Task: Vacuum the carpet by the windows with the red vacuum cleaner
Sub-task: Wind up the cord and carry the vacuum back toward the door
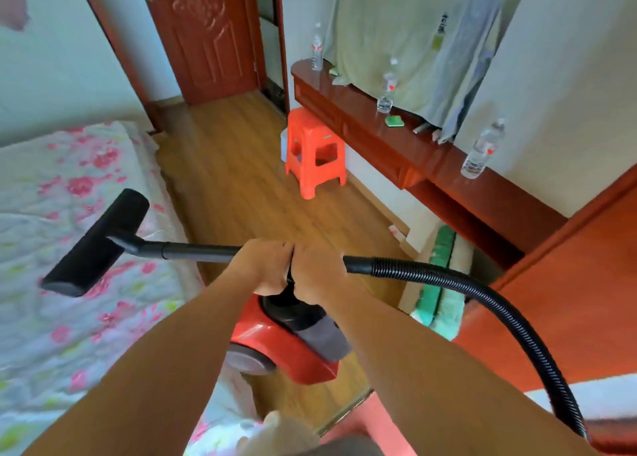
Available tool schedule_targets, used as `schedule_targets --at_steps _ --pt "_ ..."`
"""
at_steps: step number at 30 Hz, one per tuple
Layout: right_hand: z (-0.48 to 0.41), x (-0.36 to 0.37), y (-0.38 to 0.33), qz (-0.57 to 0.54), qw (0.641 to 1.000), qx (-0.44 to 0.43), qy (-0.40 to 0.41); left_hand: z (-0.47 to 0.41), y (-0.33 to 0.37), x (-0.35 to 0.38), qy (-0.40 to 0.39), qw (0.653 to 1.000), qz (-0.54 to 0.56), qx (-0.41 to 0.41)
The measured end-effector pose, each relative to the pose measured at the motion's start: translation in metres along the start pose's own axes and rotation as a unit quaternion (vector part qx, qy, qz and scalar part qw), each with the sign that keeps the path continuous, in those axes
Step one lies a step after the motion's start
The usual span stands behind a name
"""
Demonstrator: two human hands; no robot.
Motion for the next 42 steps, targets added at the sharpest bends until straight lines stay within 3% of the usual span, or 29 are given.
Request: schedule_targets --at_steps 7,12,20,34,42 --pt "-0.106 0.005 -0.037 0.017 0.994 -0.110 -0.002 -0.027 -0.088 0.013 -0.027 0.995 0.018 -0.097" --pt "-0.186 -0.005 -0.067 0.006 0.990 -0.136 -0.029 -0.056 -0.162 0.011 -0.042 0.990 0.037 -0.127" --pt "-0.321 -0.035 -0.099 0.025 0.981 -0.191 0.008 -0.119 -0.282 -0.003 -0.021 0.982 0.042 -0.181" --pt "-0.603 -0.035 -0.085 0.004 0.966 -0.258 0.000 -0.314 -0.459 -0.009 -0.056 0.968 0.032 -0.242" --pt "-0.757 -0.055 -0.120 0.040 0.949 -0.313 -0.009 -0.387 -0.578 -0.025 -0.051 0.948 0.055 -0.308"
Point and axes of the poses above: each hand's wrist, its own z-axis away from the middle knuckle, its own x-axis out of the palm, y = z × x, the point moved 2 cm from there along -z, towards the middle knuckle, and after that the axes turned 4 degrees about y, right-handed, at the moved point
